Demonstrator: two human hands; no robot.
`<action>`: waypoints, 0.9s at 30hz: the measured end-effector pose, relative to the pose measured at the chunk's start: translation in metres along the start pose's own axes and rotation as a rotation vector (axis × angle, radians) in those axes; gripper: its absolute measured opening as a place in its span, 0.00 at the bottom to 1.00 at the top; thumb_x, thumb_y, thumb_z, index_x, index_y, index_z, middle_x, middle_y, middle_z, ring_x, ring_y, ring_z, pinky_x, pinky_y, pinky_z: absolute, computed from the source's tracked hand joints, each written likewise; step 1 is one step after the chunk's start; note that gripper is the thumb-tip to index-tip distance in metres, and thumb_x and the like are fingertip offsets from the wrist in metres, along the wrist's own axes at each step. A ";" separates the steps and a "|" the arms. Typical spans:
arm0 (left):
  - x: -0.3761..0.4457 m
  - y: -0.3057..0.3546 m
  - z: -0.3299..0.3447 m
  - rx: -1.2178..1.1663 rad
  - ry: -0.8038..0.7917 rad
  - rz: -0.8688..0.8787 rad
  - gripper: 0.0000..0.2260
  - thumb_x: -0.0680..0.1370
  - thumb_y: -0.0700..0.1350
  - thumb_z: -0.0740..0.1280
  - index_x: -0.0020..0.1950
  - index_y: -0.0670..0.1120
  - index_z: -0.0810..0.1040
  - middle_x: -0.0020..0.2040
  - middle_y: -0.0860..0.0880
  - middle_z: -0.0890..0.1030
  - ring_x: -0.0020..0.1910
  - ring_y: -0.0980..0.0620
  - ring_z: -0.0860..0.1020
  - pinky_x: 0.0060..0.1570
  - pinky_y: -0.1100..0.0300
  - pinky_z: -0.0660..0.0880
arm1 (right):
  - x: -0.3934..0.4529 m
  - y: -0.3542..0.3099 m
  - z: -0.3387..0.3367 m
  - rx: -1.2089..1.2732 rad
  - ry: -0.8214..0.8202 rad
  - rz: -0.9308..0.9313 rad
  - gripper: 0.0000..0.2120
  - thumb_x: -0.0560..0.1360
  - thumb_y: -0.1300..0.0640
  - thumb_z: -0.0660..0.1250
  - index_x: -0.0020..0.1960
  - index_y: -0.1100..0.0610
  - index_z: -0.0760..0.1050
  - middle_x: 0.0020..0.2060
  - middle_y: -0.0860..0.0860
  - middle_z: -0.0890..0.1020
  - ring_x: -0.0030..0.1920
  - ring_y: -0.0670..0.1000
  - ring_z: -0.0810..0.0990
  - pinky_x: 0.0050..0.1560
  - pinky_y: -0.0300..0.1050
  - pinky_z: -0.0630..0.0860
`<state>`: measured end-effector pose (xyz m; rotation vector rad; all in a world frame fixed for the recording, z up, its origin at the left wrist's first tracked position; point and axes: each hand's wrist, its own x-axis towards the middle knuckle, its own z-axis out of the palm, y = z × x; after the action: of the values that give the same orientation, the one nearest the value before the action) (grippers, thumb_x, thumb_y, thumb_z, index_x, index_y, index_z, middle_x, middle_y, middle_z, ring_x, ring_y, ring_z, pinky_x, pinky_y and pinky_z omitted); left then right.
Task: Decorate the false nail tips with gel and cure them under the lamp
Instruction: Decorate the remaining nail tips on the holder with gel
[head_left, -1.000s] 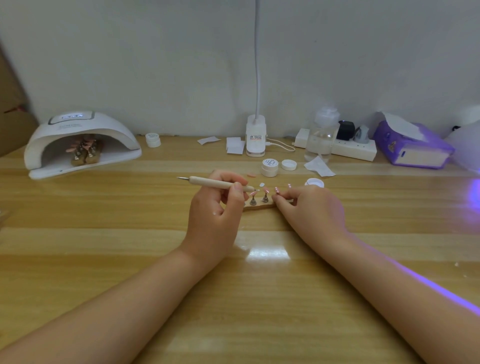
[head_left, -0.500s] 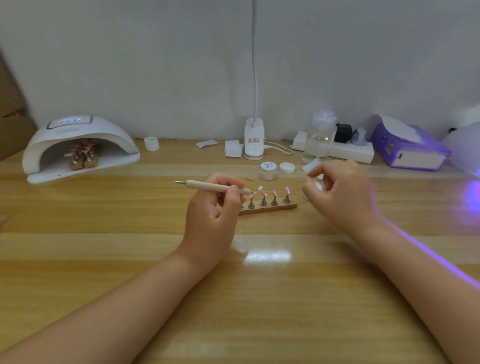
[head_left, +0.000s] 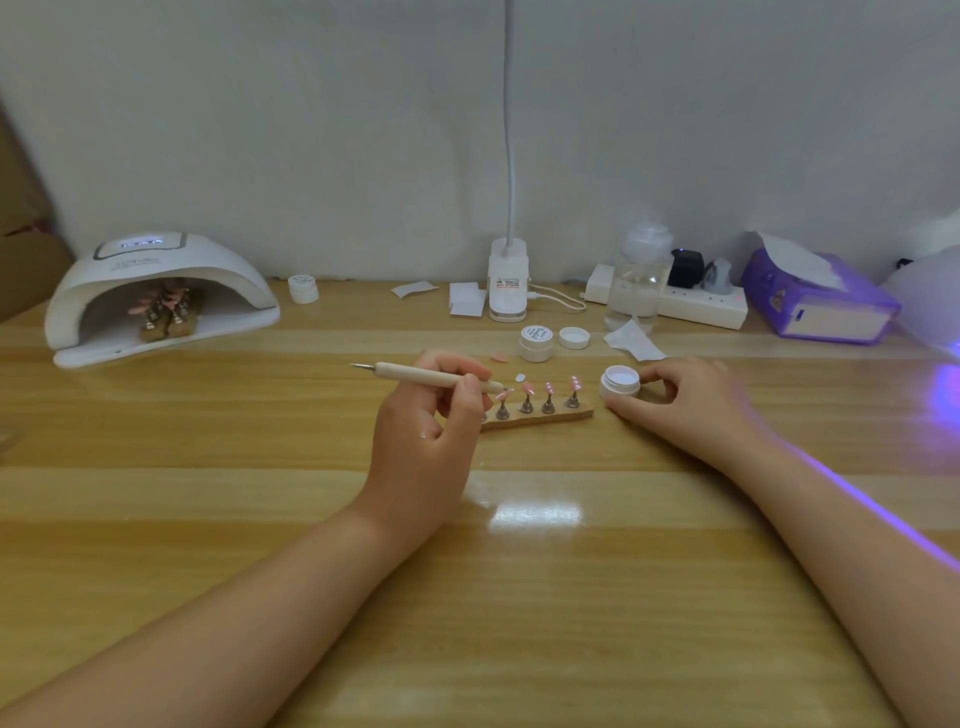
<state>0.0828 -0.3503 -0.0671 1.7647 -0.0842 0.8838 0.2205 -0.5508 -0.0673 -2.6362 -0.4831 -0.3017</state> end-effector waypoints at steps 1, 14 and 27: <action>0.000 0.000 0.000 0.004 0.000 0.002 0.06 0.74 0.53 0.59 0.43 0.54 0.75 0.39 0.59 0.82 0.38 0.51 0.79 0.38 0.56 0.76 | 0.000 0.000 0.000 -0.003 0.009 -0.016 0.17 0.68 0.37 0.69 0.49 0.47 0.81 0.36 0.43 0.73 0.46 0.50 0.71 0.41 0.44 0.64; 0.000 0.005 -0.002 0.028 -0.006 0.134 0.05 0.75 0.50 0.58 0.46 0.56 0.73 0.41 0.62 0.81 0.40 0.60 0.80 0.40 0.71 0.72 | -0.023 -0.051 -0.007 0.053 0.489 -0.535 0.16 0.63 0.48 0.74 0.40 0.60 0.78 0.35 0.52 0.72 0.40 0.55 0.70 0.41 0.48 0.65; -0.001 0.004 0.000 0.114 -0.065 0.144 0.05 0.73 0.50 0.58 0.44 0.57 0.73 0.38 0.57 0.79 0.40 0.55 0.79 0.41 0.66 0.74 | -0.038 -0.067 0.004 -0.002 0.501 -0.681 0.14 0.62 0.49 0.73 0.37 0.60 0.78 0.34 0.53 0.73 0.38 0.55 0.71 0.39 0.48 0.69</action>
<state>0.0800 -0.3521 -0.0643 1.9128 -0.2096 0.9504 0.1609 -0.5032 -0.0556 -2.1875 -1.1716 -1.1260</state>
